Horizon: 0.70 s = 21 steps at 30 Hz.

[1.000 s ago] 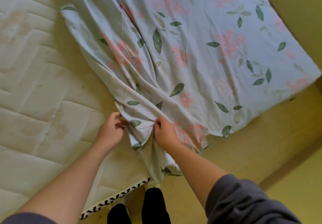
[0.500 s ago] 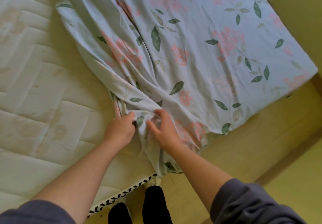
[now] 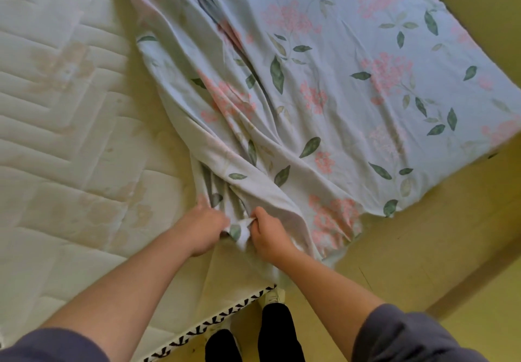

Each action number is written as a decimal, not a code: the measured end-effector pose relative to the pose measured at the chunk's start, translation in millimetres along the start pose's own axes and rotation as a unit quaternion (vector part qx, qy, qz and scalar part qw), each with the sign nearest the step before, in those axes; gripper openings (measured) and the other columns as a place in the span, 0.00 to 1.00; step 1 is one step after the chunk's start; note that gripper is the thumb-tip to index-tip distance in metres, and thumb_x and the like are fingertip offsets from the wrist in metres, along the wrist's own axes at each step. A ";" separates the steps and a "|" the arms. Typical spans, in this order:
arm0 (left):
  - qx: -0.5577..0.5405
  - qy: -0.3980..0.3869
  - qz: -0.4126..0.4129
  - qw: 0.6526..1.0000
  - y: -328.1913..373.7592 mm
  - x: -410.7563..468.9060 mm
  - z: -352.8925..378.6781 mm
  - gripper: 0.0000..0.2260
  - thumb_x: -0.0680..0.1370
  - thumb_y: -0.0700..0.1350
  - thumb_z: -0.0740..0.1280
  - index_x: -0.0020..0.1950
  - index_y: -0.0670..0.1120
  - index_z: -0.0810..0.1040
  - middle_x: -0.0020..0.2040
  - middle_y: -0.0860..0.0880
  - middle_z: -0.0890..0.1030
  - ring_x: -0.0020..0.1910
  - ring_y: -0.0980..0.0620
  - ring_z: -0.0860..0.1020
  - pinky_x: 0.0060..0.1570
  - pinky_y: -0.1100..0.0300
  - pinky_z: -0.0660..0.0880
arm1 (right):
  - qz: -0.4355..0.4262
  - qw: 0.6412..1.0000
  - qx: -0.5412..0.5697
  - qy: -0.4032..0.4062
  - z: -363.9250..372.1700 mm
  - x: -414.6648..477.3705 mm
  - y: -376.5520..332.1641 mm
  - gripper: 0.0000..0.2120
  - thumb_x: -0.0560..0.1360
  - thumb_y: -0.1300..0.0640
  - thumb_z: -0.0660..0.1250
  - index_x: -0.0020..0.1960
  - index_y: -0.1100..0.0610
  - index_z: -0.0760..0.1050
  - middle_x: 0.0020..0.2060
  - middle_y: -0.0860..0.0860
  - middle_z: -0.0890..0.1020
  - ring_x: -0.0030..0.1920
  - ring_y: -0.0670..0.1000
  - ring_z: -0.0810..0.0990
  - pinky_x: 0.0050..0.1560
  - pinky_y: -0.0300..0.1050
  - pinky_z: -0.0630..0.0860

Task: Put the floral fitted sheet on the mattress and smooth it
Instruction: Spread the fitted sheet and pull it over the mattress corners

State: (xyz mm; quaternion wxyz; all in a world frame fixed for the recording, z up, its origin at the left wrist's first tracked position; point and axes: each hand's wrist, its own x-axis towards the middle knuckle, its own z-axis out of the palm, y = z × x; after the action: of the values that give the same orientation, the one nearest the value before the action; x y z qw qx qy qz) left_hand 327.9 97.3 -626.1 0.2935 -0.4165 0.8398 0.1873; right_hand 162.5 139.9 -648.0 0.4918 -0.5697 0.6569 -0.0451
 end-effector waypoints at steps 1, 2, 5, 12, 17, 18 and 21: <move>-0.053 0.035 -0.027 0.998 -5.1 -2.2 -2.6 0.07 0.79 0.44 0.57 0.54 0.48 0.72 0.53 0.42 0.78 0.54 0.41 0.73 0.45 0.54 0.67 | 0.012 1.000 0.017 0.023 -1.2 -0.2 -1.2 0.07 0.81 0.58 0.51 0.49 0.56 0.66 0.39 0.55 0.77 0.39 0.56 0.74 0.37 0.49 0.68; -0.084 0.070 -0.039 0.993 -9.8 -4.6 -4.3 0.07 0.79 0.47 0.58 0.54 0.48 0.71 0.53 0.42 0.79 0.52 0.40 0.74 0.42 0.54 0.66 | 0.006 0.999 0.013 0.045 -2.1 0.1 -1.8 0.07 0.81 0.57 0.52 0.49 0.56 0.67 0.39 0.54 0.77 0.39 0.56 0.75 0.36 0.49 0.68; -0.035 0.081 0.002 0.996 -26.0 -13.4 -3.2 0.18 0.76 0.60 0.60 0.59 0.51 0.68 0.52 0.46 0.80 0.50 0.42 0.77 0.45 0.54 0.63 | -0.070 0.995 -0.053 0.040 -5.6 -4.2 -2.8 0.10 0.78 0.46 0.56 0.52 0.52 0.67 0.38 0.50 0.78 0.37 0.54 0.76 0.33 0.48 0.68; 0.111 0.091 0.092 0.985 -27.2 -15.3 0.7 0.07 0.77 0.39 0.58 0.49 0.50 0.72 0.52 0.48 0.77 0.55 0.46 0.74 0.53 0.54 0.67 | -0.063 0.936 -0.345 0.032 6.7 -9.0 11.0 0.10 0.76 0.57 0.60 0.57 0.55 0.73 0.51 0.53 0.76 0.50 0.56 0.76 0.44 0.47 0.67; 0.007 -0.130 0.039 0.991 -23.9 -52.5 51.2 0.09 0.79 0.44 0.58 0.56 0.48 0.75 0.54 0.46 0.80 0.51 0.47 0.79 0.46 0.56 0.72 | -0.005 0.940 -0.238 -0.243 40.3 -21.1 3.4 0.11 0.78 0.58 0.57 0.54 0.60 0.76 0.53 0.59 0.80 0.50 0.57 0.77 0.47 0.44 0.68; -0.010 -0.170 0.037 0.985 -20.5 -62.6 62.2 0.10 0.80 0.47 0.58 0.57 0.47 0.75 0.55 0.47 0.80 0.51 0.48 0.79 0.49 0.55 0.73 | -0.005 0.929 -0.232 -0.290 51.3 -26.9 -0.3 0.12 0.77 0.58 0.57 0.55 0.59 0.76 0.53 0.59 0.80 0.48 0.56 0.76 0.48 0.45 0.68; -0.107 -0.123 0.038 0.986 -27.1 -73.5 75.9 0.12 0.77 0.59 0.54 0.51 0.53 0.69 0.54 0.50 0.80 0.47 0.49 0.76 0.48 0.54 0.68 | 0.019 0.955 -0.197 -0.221 57.0 -26.7 -2.6 0.11 0.78 0.57 0.56 0.56 0.55 0.74 0.54 0.57 0.80 0.51 0.56 0.77 0.48 0.46 0.68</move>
State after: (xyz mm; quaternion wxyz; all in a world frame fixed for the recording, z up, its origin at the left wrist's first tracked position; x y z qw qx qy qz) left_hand 410.7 167.3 -637.7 0.3408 -0.3870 0.7880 0.3364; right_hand 200.5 188.8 -659.7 0.5034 -0.6386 0.5381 0.2218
